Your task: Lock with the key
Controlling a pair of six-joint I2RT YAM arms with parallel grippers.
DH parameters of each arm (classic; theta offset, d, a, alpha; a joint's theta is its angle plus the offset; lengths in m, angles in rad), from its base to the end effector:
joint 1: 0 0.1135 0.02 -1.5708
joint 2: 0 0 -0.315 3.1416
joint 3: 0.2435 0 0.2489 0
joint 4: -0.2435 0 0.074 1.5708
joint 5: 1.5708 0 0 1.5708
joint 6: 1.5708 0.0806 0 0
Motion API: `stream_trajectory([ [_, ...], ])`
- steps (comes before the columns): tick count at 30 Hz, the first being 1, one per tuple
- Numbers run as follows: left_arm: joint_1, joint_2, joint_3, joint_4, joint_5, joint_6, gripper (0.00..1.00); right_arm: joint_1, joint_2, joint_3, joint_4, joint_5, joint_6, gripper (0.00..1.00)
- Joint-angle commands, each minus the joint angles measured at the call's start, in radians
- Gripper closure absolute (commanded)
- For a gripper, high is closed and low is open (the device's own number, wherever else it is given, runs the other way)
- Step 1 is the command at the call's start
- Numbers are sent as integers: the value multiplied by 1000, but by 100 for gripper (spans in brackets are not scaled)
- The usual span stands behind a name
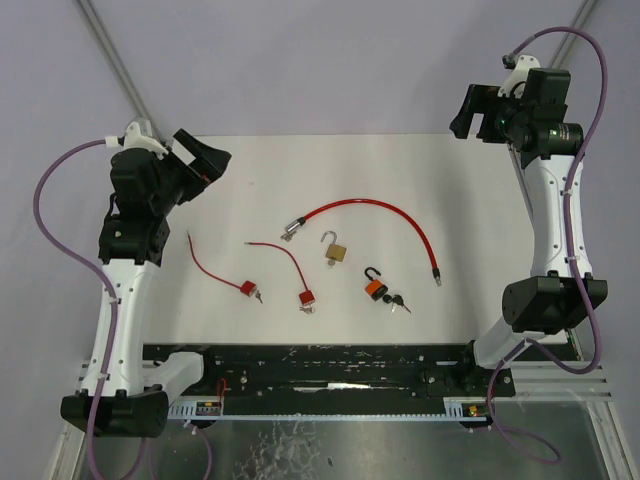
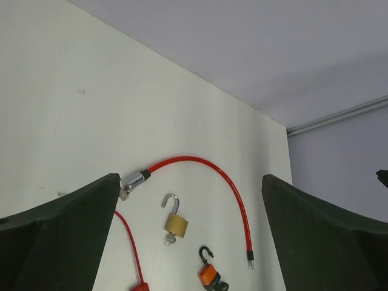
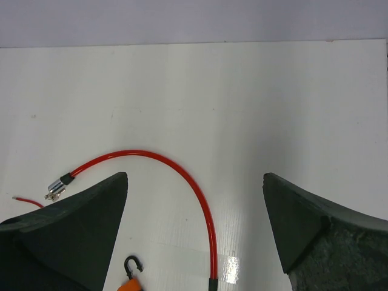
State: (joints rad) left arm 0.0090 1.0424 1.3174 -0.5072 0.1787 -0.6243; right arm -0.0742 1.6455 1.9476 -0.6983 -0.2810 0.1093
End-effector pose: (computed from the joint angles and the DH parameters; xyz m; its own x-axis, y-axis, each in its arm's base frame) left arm 0.2267 -0.0123 0.4736 -0.2826 -0.5778 -0.7657 -0.0013 0.7985 -0.6020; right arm 0.3965 -0.0071 0.4983 -0.4026 0.1350 -0.9054 -0.1408 0.9682 0.2070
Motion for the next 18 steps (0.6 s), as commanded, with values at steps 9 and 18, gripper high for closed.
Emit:
stream_trajectory([
  [9,0,-2,-124,174,94,-201,0,-4,-16,22,34,-57,-16,0],
  [18,0,-25,-238,145,96,-292,0,-1,-27,-40,17,-365,-214,0],
])
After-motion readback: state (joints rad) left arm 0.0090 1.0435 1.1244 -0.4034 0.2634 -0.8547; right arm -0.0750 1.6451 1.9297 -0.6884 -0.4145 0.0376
